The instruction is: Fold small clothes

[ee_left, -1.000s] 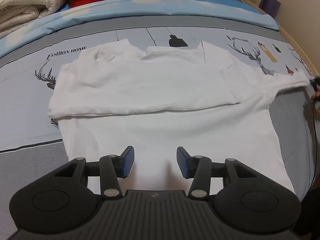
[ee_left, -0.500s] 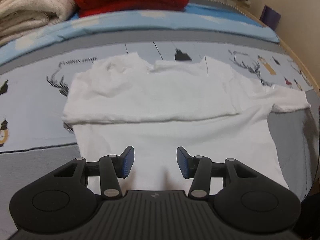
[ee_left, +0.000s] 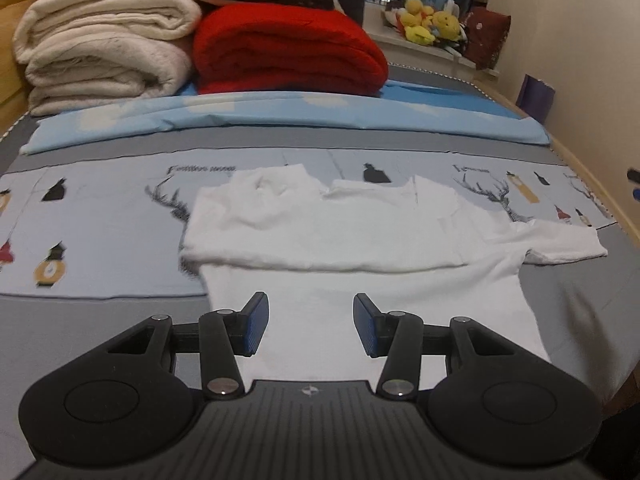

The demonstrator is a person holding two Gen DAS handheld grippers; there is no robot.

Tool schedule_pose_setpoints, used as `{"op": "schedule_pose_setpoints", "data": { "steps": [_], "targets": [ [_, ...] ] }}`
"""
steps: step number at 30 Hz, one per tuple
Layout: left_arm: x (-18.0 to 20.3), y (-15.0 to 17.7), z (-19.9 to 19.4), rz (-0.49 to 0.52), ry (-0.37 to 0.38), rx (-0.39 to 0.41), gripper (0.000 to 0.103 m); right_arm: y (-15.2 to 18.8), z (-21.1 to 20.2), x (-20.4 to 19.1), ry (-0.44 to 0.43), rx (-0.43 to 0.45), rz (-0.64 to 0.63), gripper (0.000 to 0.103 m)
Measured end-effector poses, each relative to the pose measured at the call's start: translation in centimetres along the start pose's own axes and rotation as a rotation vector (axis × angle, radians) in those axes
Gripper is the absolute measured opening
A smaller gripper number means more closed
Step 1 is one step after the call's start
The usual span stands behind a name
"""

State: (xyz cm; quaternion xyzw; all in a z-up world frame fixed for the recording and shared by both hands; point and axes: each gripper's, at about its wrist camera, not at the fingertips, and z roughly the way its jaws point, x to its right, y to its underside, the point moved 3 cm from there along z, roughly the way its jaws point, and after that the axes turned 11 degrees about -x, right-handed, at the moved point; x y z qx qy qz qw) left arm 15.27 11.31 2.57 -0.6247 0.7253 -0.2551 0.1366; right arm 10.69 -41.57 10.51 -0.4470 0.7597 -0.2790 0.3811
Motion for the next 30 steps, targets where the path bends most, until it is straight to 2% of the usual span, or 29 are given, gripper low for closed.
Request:
{"op": "schedule_pose_setpoints", "data": {
  "steps": [5, 8, 12, 15, 17, 21, 23, 27, 30],
  "targets": [
    [-1.4, 3.4, -1.6, 0.004, -0.064, 0.010, 0.052, 6.5, -2.7, -3.6, -0.025, -0.151, -0.035, 0.044],
    [-2.1, 5.9, -2.0, -0.046, -0.072, -0.032, 0.052, 10.8, -3.6, -5.3, -0.010, -0.261, -0.061, 0.044],
    [-2.6, 9.2, -2.1, -0.107, -0.080, -0.064, 0.052, 16.2, -4.1, -6.3, 0.022, -0.422, -0.116, 0.044],
    [-2.9, 12.1, -0.9, -0.128, -0.098, -0.101, 0.052, 19.0, -3.4, -5.8, 0.052, -0.498, -0.153, 0.044],
    [-3.2, 13.3, 0.0, -0.130, -0.127, -0.141, 0.052, 20.6, -2.7, -5.2, 0.083, -0.546, -0.166, 0.044],
    [-3.8, 13.7, 0.8, -0.125, -0.141, -0.158, 0.052, 22.1, -1.1, -3.7, 0.126, -0.608, -0.168, 0.044],
    [-4.8, 14.0, 1.5, -0.169, -0.146, -0.188, 0.052, 22.6, -0.8, -3.2, 0.149, -0.615, -0.167, 0.045],
    [-6.8, 14.8, 2.6, -0.296, -0.103, -0.249, 0.052, 23.5, 0.1, -1.9, 0.173, -0.671, -0.130, 0.049],
    [-7.7, 14.6, 2.9, -0.331, -0.105, -0.260, 0.052, 24.0, 0.5, -1.3, 0.179, -0.694, -0.097, 0.049]
  ]
}}
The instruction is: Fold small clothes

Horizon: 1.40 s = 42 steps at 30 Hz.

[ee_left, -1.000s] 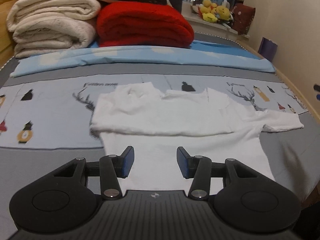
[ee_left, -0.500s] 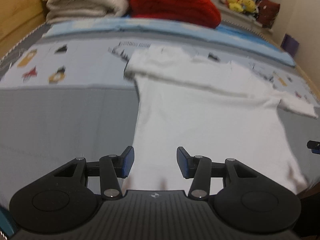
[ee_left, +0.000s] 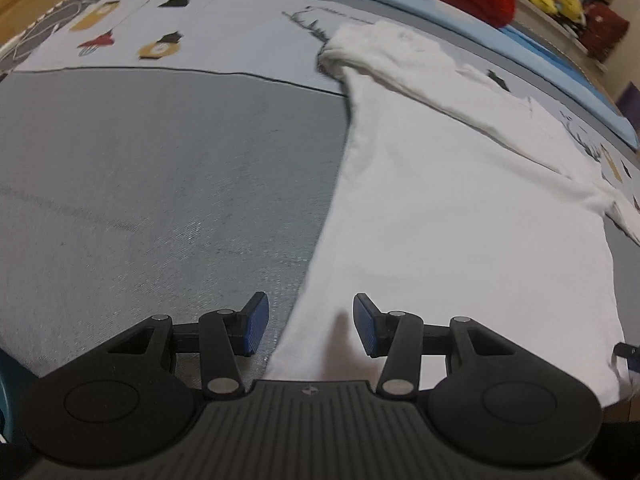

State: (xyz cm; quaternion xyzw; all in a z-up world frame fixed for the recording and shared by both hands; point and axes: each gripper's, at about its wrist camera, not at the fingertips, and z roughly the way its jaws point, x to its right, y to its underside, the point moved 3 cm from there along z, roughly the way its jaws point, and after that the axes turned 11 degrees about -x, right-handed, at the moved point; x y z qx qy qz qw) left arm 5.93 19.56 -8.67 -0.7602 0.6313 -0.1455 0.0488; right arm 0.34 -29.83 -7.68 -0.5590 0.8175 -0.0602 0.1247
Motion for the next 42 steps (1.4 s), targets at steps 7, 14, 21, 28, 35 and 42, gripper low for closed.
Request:
{"op": "schedule_pose_setpoints", "data": {
  "steps": [7, 14, 21, 28, 35, 42],
  "targets": [
    [-1.0, 0.4, 1.3, -0.066, -0.004, -0.099, 0.052, 0.1, 0.1, -0.7, 0.023, 0.003, -0.063, 0.020],
    [0.6, 1.4, 1.2, 0.035, -0.016, -0.106, 0.005, -0.8, -0.7, 0.2, -0.009, 0.017, -0.018, 0.002],
    [4.0, 3.0, 0.5, 0.194, 0.111, -0.130, 0.005, -2.6, -1.9, 2.8, 0.083, 0.090, 0.057, 0.002],
    [1.9, 3.1, 0.7, 0.154, 0.031, -0.179, 0.005, -1.5, 0.0, 1.0, 0.082, -0.012, -0.054, 0.003],
    [2.6, 2.5, 0.3, 0.176, -0.004, -0.127, 0.009, -2.0, -0.3, 0.7, 0.125, -0.018, -0.048, 0.003],
    [5.0, 1.7, -2.6, 0.242, 0.125, 0.058, 0.034, -1.9, -2.8, -1.1, 0.090, 0.115, -0.107, 0.025]
  ]
}}
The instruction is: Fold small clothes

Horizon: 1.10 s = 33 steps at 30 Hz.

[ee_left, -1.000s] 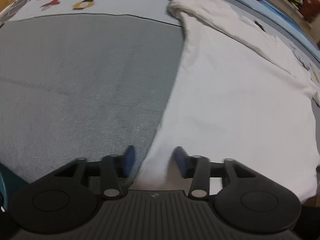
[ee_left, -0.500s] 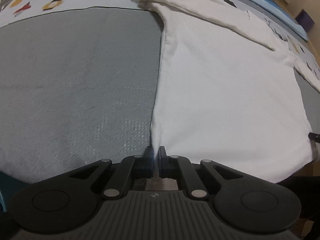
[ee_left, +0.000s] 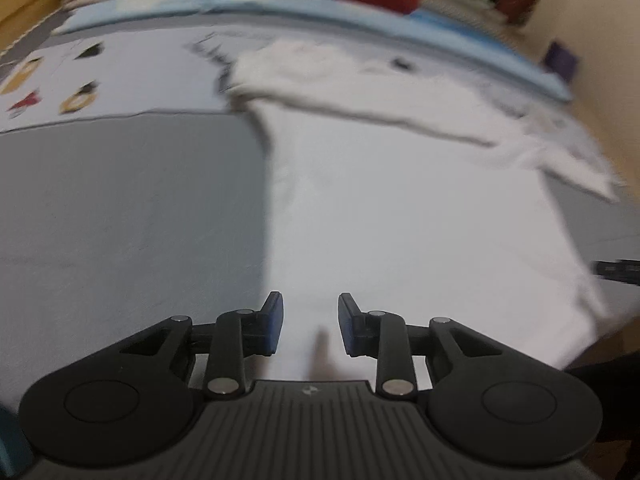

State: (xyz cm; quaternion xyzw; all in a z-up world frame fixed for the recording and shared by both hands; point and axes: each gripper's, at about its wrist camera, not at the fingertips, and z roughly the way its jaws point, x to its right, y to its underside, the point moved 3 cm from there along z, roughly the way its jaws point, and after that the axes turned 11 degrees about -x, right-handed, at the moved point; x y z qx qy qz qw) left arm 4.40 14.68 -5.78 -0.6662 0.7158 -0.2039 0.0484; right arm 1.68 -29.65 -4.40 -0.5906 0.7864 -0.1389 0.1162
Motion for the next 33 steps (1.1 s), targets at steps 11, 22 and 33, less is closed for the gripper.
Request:
{"op": "schedule_pose_setpoints", "data": {
  "steps": [11, 22, 33],
  "targets": [
    [2.6, 1.5, 2.7, 0.110, -0.030, -0.127, 0.055, 0.4, 0.5, -0.8, -0.014, -0.087, -0.064, 0.041],
    [5.6, -1.7, -0.2, 0.117, -0.033, 0.138, 0.071, -4.5, -9.2, -2.2, -0.164, 0.320, -0.058, 0.042],
    [9.4, -4.4, -2.5, 0.096, -0.143, 0.283, 0.085, -12.8, -11.6, -5.0, -0.232, 0.569, -0.208, 0.057]
  ]
}}
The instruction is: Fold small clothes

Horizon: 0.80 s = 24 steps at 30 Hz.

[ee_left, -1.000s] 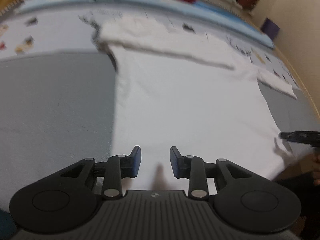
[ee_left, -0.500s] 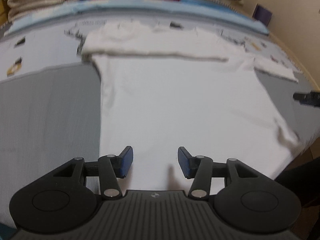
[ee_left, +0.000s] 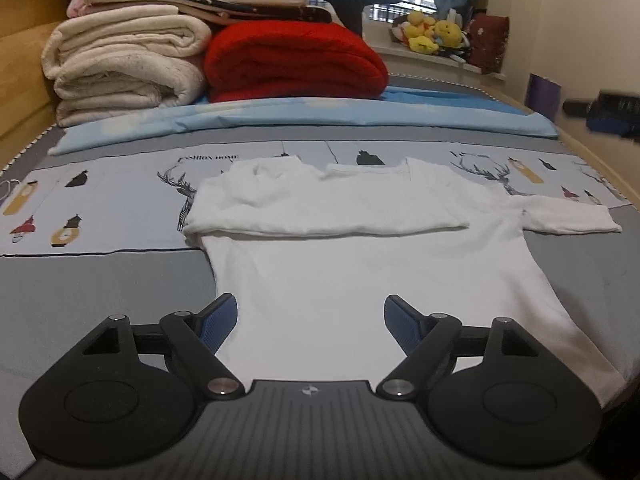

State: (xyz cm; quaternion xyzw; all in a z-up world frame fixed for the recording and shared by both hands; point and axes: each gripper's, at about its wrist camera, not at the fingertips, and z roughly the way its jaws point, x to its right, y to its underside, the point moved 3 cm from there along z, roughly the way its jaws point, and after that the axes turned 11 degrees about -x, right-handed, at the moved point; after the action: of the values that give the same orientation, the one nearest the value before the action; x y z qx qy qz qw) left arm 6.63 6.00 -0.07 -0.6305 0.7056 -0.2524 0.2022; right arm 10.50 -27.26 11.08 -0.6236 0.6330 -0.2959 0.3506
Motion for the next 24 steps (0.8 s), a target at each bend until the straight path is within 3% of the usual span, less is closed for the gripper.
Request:
{"op": "schedule_pose_setpoints", "data": {
  "steps": [3, 6, 7, 10, 12, 14, 18, 20, 22, 24],
  "targets": [
    [0.7, -0.7, 0.4, 0.002, -0.006, -0.004, 0.085, 1.8, 2.3, 0.8, -0.015, -0.021, 0.021, 0.057],
    [1.5, -1.5, 0.6, 0.018, -0.001, 0.011, 0.084, 2.7, 3.9, 0.6, 0.015, -0.121, 0.049, 0.057],
    [1.9, -2.0, 0.7, 0.032, 0.003, 0.016, 0.082, 2.5, 3.9, 0.4, 0.007, -0.107, 0.057, 0.057],
    [3.4, -4.2, 1.4, 0.066, 0.034, 0.025, 0.063, 1.6, 4.4, 0.7, 0.043, -0.080, 0.033, 0.057],
    [5.0, -6.0, 2.8, 0.098, 0.064, 0.010, 0.033, 1.2, 5.5, 1.8, 0.074, -0.114, 0.065, 0.057],
    [6.9, -7.7, 4.7, 0.128, 0.091, -0.013, 0.023, 1.3, 6.4, 3.2, 0.091, -0.173, 0.143, 0.056],
    [11.4, -10.5, 9.7, 0.160, 0.116, -0.047, 0.022, 2.0, 7.3, 7.0, 0.146, -0.267, 0.288, 0.045],
    [13.6, -11.4, 12.7, 0.151, 0.141, -0.080, 0.022, 2.6, 7.1, 8.1, 0.153, -0.278, 0.319, 0.026],
    [15.7, -12.0, 15.6, 0.146, 0.163, -0.110, 0.024, 3.0, 6.8, 8.8, 0.132, -0.271, 0.332, 0.019],
    [17.6, -12.6, 18.4, 0.135, 0.171, -0.138, 0.029, 2.9, 6.6, 9.3, 0.133, -0.266, 0.323, 0.019]
  ]
}}
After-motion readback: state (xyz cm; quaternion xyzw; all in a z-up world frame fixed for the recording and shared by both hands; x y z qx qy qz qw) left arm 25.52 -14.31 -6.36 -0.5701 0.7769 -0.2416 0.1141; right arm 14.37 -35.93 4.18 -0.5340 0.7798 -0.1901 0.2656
